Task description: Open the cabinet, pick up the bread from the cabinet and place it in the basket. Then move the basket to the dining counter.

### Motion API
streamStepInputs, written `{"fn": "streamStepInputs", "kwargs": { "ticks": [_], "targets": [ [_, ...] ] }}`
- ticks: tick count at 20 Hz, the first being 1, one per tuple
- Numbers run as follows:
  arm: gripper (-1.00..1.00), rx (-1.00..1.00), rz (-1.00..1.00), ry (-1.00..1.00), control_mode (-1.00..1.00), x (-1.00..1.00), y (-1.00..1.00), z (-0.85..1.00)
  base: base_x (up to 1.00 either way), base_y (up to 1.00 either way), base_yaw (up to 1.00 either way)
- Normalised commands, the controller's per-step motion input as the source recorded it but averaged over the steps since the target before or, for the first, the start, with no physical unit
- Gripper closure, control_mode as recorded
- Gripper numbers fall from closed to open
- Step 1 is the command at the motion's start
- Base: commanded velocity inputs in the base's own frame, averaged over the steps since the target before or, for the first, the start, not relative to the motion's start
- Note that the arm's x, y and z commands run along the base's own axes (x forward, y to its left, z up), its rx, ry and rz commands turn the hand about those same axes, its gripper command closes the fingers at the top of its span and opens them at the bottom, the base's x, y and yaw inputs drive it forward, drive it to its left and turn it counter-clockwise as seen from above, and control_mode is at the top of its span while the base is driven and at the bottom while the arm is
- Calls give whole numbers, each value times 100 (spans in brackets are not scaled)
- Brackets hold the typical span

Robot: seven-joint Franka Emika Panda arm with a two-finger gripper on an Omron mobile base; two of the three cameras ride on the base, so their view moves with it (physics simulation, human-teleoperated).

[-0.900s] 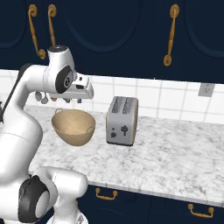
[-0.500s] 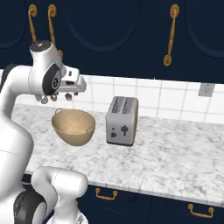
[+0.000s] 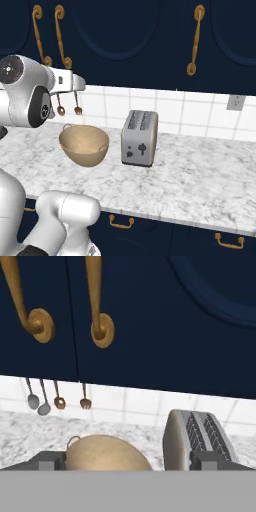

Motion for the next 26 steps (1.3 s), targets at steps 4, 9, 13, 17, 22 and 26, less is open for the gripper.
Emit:
{"fn": "streamStepInputs", "kwargs": {
  "ticks": [4,9,13,17,22,26],
  "targets": [
    [-100,10,0,-52,-100,-1,0,14,0,0,0],
    [-100,11,-2,-41,-100,0,2,21,0,0,0],
    [-100,5,-2,-39,-100,1,28,42,0,0,0],
    [-100,2,0,-20,-100,7,28,48,0,0,0],
    [-100,0,0,-1,-100,37,24,45,0,0,0],
    [-100,0,0,0,-100,61,27,39,0,0,0]
  ]
}}
